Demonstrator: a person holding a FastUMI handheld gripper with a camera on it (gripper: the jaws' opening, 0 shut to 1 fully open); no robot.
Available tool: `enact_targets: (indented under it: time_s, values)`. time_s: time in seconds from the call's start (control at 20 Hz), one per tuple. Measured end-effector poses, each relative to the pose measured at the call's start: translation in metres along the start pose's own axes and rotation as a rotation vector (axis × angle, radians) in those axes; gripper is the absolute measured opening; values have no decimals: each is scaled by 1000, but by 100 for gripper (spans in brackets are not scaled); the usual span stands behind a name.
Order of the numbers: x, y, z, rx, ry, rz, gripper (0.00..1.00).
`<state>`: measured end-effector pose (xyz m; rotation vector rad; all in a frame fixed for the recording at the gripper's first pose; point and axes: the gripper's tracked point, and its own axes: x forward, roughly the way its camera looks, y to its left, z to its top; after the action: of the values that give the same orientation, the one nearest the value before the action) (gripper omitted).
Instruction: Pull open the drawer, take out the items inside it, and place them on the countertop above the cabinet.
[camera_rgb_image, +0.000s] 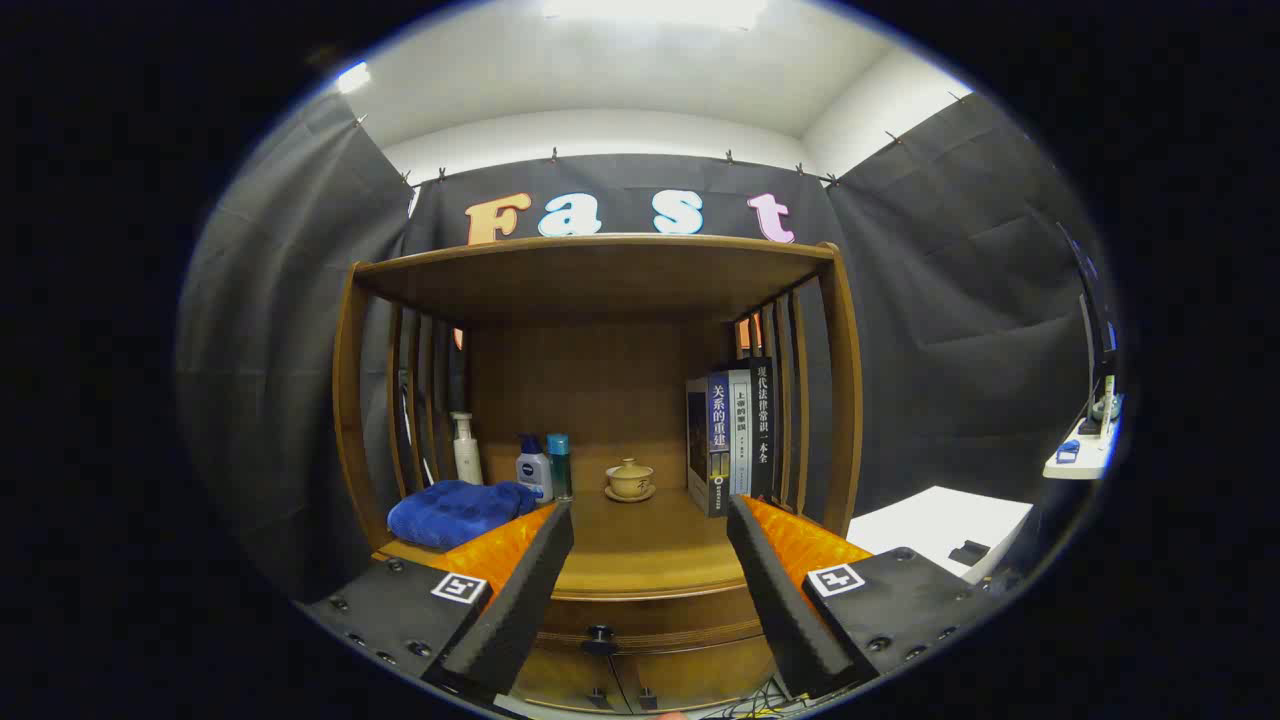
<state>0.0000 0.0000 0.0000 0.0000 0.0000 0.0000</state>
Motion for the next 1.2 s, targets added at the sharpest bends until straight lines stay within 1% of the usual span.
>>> enact_targets:
  time_s: [0.3, 1.2]
  values:
    - [-2, -2, 4, -6, -23, -6, 100]
    - [-1, 3, -7, -5, -14, -1, 100]
